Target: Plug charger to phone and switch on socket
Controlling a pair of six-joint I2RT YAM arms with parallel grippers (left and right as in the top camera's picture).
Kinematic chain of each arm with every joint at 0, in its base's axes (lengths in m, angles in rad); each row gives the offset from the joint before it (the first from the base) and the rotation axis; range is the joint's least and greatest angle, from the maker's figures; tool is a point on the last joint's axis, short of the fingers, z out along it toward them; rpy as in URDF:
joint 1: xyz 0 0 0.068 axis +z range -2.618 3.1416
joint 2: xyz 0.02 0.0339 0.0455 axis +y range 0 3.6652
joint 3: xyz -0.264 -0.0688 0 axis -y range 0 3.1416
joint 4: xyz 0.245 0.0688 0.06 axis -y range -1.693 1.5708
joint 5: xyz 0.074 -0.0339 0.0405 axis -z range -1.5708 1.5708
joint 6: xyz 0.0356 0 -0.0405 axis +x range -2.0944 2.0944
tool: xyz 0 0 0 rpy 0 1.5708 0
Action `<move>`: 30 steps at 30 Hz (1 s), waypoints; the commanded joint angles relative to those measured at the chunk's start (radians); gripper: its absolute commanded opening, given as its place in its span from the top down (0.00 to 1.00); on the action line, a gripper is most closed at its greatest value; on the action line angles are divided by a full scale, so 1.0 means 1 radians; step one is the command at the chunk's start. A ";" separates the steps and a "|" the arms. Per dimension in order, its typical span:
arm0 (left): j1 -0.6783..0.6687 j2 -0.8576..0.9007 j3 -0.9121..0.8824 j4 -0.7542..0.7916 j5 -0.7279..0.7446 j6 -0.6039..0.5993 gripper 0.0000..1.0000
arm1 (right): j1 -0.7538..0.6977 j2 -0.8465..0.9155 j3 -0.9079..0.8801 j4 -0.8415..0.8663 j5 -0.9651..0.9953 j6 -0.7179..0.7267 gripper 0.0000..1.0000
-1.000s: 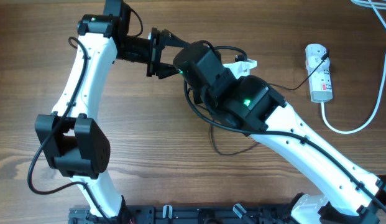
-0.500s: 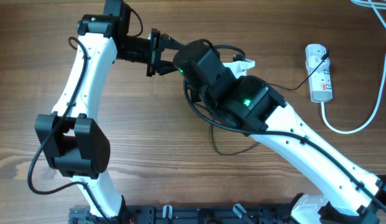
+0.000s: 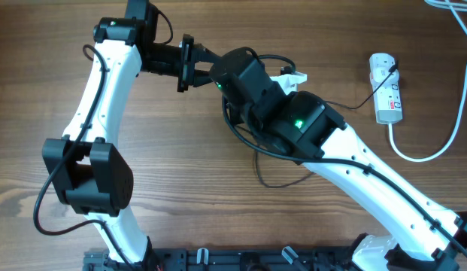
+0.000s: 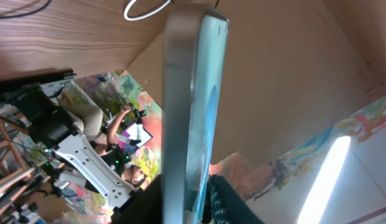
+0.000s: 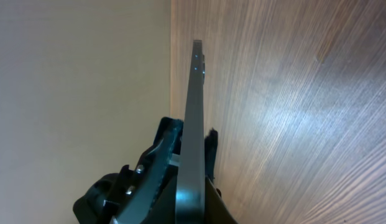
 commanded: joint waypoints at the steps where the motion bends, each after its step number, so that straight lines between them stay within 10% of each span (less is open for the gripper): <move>1: 0.002 -0.035 0.021 0.000 0.023 0.000 0.82 | 0.000 -0.035 0.018 0.031 -0.024 0.007 0.93; 7: 0.001 -0.035 0.021 0.000 0.022 0.000 0.96 | 0.000 -0.035 0.018 0.031 -0.024 0.006 0.95; 16: 0.002 -0.035 0.021 0.071 -0.036 0.004 0.96 | -0.001 -0.052 0.018 -0.116 0.145 -0.060 0.32; 21: 0.037 -0.035 0.021 0.124 -0.222 0.039 0.96 | -0.029 -0.123 0.018 -0.147 0.217 -0.656 0.00; 25: 0.072 -0.035 0.021 0.121 -0.338 0.243 0.96 | -0.070 -0.169 0.018 -0.288 0.217 -1.074 0.00; 30: 0.095 -0.035 0.021 0.058 -0.586 0.398 0.96 | -0.112 -0.159 -0.013 -0.445 0.188 -1.236 0.00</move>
